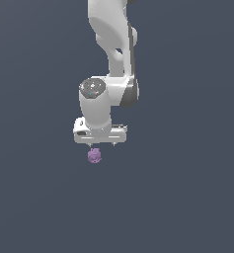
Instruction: Pick up the object and move it to a goal position.
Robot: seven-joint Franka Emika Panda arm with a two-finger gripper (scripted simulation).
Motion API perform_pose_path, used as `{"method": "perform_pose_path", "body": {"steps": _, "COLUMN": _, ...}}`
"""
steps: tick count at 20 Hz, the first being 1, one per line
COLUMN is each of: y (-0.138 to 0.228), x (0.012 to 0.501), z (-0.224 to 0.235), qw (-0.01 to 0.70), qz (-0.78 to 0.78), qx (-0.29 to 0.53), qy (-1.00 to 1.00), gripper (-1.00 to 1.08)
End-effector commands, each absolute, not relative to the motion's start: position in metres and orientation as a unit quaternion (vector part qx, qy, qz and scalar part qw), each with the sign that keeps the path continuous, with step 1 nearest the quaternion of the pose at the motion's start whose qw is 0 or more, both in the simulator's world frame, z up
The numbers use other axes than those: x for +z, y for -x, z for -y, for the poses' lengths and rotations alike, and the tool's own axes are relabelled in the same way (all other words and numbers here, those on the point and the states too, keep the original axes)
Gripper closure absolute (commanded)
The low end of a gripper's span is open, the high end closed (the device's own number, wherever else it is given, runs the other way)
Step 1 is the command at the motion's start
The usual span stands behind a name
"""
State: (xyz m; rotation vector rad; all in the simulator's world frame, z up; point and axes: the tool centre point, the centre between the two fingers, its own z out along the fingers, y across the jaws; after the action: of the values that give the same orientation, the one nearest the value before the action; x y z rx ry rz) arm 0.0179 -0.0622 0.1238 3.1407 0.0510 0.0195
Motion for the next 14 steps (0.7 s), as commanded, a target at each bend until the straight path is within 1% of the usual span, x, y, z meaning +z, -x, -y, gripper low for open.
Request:
{"method": "perform_pose_path", "body": {"steps": 1, "y": -0.019, "x": 0.109, "z": 0.08, "qw": 0.0, "qz": -0.017, "qx": 0.004, "qy": -1.0, "gripper": -0.92}}
{"method": "perform_pose_path", "body": {"steps": 7, "y": -0.018, "x": 0.088, "z": 0.103, "qw": 0.0, "qz": -0.018, "qx": 0.0, "qy": -1.0, "gripper": -0.92}}
{"method": "perform_pose_path", "body": {"steps": 14, "y": -0.018, "x": 0.083, "z": 0.105, "qw": 0.0, "qz": -0.017, "qx": 0.0, "qy": -1.0, "gripper": -0.92}}
